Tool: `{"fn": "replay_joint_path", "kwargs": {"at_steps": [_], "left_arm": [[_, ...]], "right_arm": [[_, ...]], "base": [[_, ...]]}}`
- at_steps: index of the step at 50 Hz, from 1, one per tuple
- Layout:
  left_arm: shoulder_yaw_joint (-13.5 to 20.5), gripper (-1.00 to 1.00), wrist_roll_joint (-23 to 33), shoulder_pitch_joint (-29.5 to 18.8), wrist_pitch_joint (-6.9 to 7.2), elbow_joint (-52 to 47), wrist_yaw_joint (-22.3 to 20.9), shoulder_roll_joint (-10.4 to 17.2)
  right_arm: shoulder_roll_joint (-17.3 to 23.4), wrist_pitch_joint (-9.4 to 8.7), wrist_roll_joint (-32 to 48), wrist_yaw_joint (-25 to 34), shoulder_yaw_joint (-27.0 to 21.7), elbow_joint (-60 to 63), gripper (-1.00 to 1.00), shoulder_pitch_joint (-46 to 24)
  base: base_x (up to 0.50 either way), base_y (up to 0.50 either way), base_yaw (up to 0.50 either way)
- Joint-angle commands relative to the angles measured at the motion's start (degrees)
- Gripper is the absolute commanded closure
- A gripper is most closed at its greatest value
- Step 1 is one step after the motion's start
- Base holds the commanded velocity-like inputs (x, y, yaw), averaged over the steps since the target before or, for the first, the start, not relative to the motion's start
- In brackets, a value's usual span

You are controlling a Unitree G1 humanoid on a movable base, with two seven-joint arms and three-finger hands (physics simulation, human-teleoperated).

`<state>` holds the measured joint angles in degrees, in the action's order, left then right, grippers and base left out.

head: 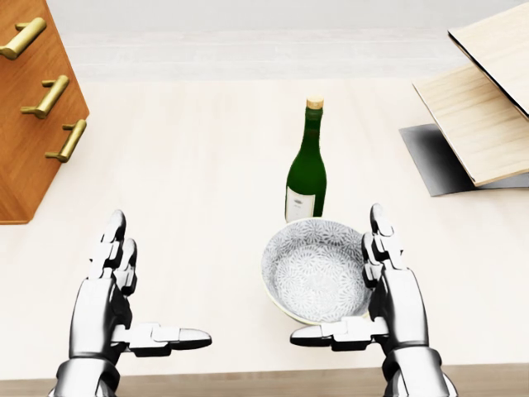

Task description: Put the wine bottle on the wine rack.

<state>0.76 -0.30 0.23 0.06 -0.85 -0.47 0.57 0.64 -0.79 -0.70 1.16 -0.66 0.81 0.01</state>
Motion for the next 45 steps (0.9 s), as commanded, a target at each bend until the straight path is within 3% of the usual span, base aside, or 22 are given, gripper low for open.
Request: {"fn": "replay_joint_path", "kwargs": {"at_steps": [1, 5, 7, 11, 13, 19, 32, 45], "left_arm": [[1.9, -1.0, -0.7, -1.8, -0.72, 2.3, -0.5, 0.8], [2.0, -1.0, -1.2, -1.1, 1.39, -1.0, -0.9, 0.9], [2.0, -1.0, -1.2, -1.0, 1.73, -1.5, -1.1, 0.9], [1.9, -1.0, -1.1, -0.3, 4.85, -6.3, -1.5, 1.2], [1.9, -1.0, -1.0, -0.3, 4.9, -6.3, -1.5, 1.2], [2.4, -1.0, -1.4, 1.7, 4.94, -18.8, -2.1, 1.5], [4.6, -1.0, -2.0, 3.5, 4.94, -30.2, -3.4, 1.4], [4.8, -1.0, -1.9, 5.2, 4.94, -33.6, -4.2, 0.6]], "right_arm": [[0.5, -4.21, -1.4, 2.1, -0.6, 5.2, -1.0, -0.1], [0.6, -4.21, -1.2, 2.2, -0.5, 9.5, -1.0, -0.3], [0.5, -4.21, -1.2, 2.3, -0.6, 10.1, -1.0, -0.5], [0.5, -4.21, -1.0, 2.2, -0.4, 13.7, -1.0, -1.0], [0.5, -4.21, -1.0, 2.2, -0.4, 13.8, -1.0, -1.0], [0.6, -4.21, -0.7, 2.3, -0.1, 19.7, -1.0, -1.0], [0.6, -4.21, -0.9, 3.2, -0.7, 25.1, -1.0, 0.0], [0.3, -4.21, -1.2, 3.5, -0.6, 21.7, -1.0, -0.8]], "base": [[0.0, 0.0, 0.0], [0.0, 0.0, 0.0], [0.0, 0.0, 0.0], [0.0, 0.0, 0.0], [0.0, 0.0, 0.0], [0.0, 0.0, 0.0], [0.0, 0.0, 0.0], [0.0, -0.26, 0.0]]}}
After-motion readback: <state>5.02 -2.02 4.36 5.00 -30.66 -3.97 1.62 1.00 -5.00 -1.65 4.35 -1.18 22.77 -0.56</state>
